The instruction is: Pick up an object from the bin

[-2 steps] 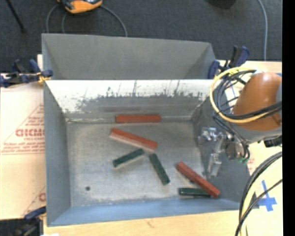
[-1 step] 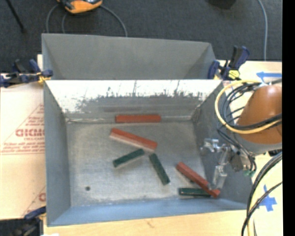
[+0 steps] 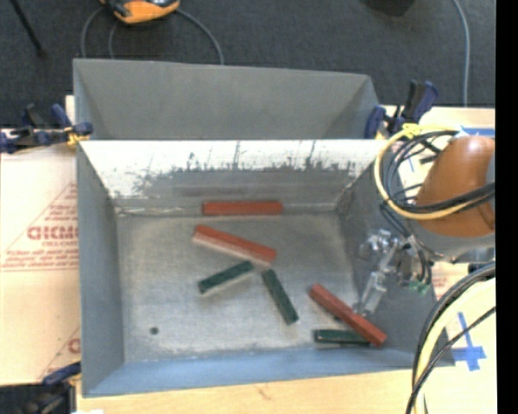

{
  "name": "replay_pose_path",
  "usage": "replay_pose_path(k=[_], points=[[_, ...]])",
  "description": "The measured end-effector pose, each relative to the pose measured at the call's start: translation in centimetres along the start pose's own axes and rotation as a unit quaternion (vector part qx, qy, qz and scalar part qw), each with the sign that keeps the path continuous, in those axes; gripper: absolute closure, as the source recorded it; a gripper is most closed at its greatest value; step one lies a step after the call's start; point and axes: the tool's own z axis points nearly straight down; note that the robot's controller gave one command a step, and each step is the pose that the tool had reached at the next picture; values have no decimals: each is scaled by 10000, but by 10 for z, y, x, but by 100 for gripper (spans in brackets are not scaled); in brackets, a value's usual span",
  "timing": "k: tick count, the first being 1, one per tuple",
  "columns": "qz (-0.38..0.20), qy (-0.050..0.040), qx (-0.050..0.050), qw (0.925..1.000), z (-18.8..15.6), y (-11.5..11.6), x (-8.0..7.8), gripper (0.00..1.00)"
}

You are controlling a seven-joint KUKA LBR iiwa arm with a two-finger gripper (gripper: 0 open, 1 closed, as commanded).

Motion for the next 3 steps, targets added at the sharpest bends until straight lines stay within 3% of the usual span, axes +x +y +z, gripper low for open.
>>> replay_pose_path(k=[1,2,3], points=[[-785,2,-3,9969,57,3,20,0],[521,13,-22,9986,57,-2,16,100],[521,13,-22,9986,57,-2,15,100]])
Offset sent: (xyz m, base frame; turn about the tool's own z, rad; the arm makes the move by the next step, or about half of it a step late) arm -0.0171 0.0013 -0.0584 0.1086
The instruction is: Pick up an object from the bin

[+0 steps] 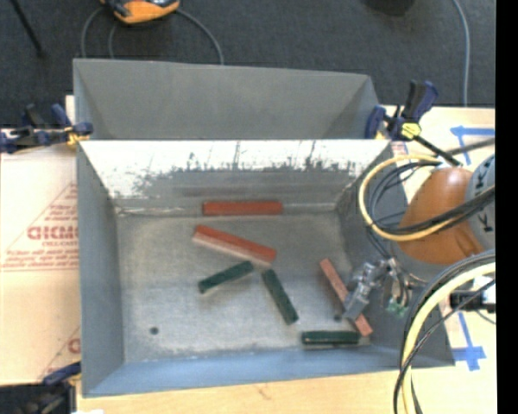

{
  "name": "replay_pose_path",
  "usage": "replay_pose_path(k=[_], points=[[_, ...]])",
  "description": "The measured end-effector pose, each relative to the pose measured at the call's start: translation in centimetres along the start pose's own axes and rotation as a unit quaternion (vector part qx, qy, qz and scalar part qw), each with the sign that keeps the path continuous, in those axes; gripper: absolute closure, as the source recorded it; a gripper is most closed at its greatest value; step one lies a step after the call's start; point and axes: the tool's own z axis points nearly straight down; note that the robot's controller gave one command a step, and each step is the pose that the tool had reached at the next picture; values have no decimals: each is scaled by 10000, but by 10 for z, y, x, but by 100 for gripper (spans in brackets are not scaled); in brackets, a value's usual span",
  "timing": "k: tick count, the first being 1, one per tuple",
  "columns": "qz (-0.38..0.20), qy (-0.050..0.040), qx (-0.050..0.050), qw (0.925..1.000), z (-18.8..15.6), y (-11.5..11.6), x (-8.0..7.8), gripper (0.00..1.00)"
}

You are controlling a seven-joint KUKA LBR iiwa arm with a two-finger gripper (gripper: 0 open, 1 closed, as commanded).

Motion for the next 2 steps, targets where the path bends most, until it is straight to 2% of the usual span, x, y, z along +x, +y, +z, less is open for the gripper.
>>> replay_pose_path(k=[1,2], points=[[-5,27,4,10000,-5,0,2,100],[-18,38,21,10000,-27,-1,2,100]])
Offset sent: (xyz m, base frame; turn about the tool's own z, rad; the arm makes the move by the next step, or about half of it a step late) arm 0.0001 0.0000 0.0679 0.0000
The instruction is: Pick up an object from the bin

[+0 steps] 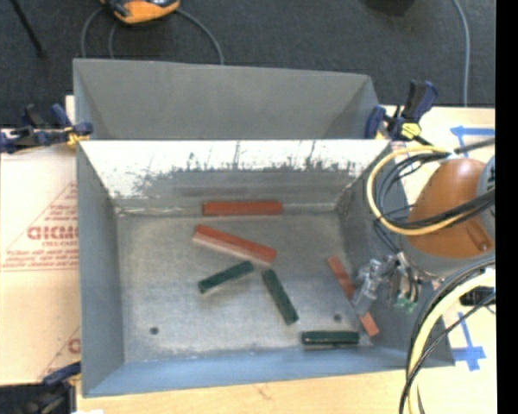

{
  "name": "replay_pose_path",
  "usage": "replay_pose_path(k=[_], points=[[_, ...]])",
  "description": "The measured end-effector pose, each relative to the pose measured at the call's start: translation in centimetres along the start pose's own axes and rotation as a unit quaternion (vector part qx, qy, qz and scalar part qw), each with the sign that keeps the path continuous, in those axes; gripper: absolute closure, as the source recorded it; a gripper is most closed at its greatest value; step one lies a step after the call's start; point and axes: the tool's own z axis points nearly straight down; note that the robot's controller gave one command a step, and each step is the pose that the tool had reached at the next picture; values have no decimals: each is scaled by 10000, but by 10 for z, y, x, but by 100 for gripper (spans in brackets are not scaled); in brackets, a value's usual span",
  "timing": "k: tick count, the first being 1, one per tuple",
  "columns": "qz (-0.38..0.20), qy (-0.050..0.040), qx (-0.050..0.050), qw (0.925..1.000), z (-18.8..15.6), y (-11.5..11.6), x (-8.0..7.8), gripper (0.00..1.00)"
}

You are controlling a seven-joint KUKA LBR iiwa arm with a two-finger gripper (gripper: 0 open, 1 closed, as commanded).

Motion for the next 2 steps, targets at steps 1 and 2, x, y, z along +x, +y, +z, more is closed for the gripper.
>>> replay_pose_path(k=[1,2], points=[[-2,-51,-1,10000,-17,0,-2,100],[-9,-44,2,10000,-27,0,-2,100]])
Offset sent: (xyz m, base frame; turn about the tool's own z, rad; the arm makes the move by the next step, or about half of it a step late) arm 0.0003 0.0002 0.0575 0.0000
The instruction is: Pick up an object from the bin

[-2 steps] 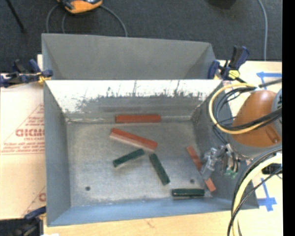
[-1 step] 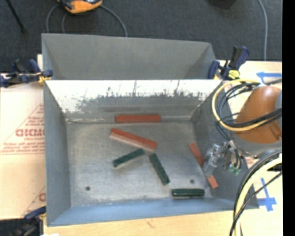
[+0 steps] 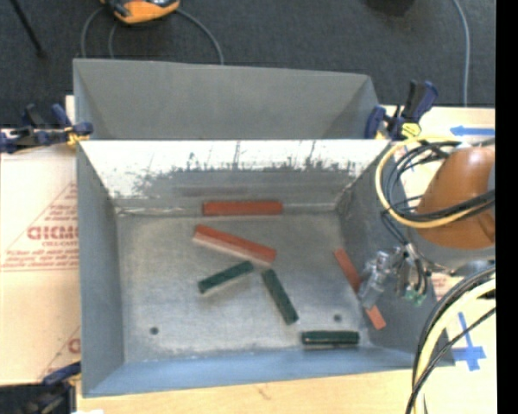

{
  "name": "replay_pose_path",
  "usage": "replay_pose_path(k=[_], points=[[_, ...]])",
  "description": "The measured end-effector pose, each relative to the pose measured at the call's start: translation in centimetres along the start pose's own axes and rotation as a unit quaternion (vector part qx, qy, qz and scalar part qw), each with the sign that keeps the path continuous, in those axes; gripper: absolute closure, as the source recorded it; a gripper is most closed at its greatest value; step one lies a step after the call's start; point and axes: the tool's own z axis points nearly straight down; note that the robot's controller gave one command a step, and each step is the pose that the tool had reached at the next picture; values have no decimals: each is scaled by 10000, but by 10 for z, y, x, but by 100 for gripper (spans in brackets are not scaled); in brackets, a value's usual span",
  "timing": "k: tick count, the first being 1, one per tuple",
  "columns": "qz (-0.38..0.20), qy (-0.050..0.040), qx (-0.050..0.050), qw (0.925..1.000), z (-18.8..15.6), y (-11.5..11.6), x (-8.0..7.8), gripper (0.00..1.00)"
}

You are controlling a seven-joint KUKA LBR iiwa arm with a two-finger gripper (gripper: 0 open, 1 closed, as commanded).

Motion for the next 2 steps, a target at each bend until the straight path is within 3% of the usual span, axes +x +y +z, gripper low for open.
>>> replay_pose_path(k=[2], points=[[-4,-8,-1,10000,-22,0,0,100]])
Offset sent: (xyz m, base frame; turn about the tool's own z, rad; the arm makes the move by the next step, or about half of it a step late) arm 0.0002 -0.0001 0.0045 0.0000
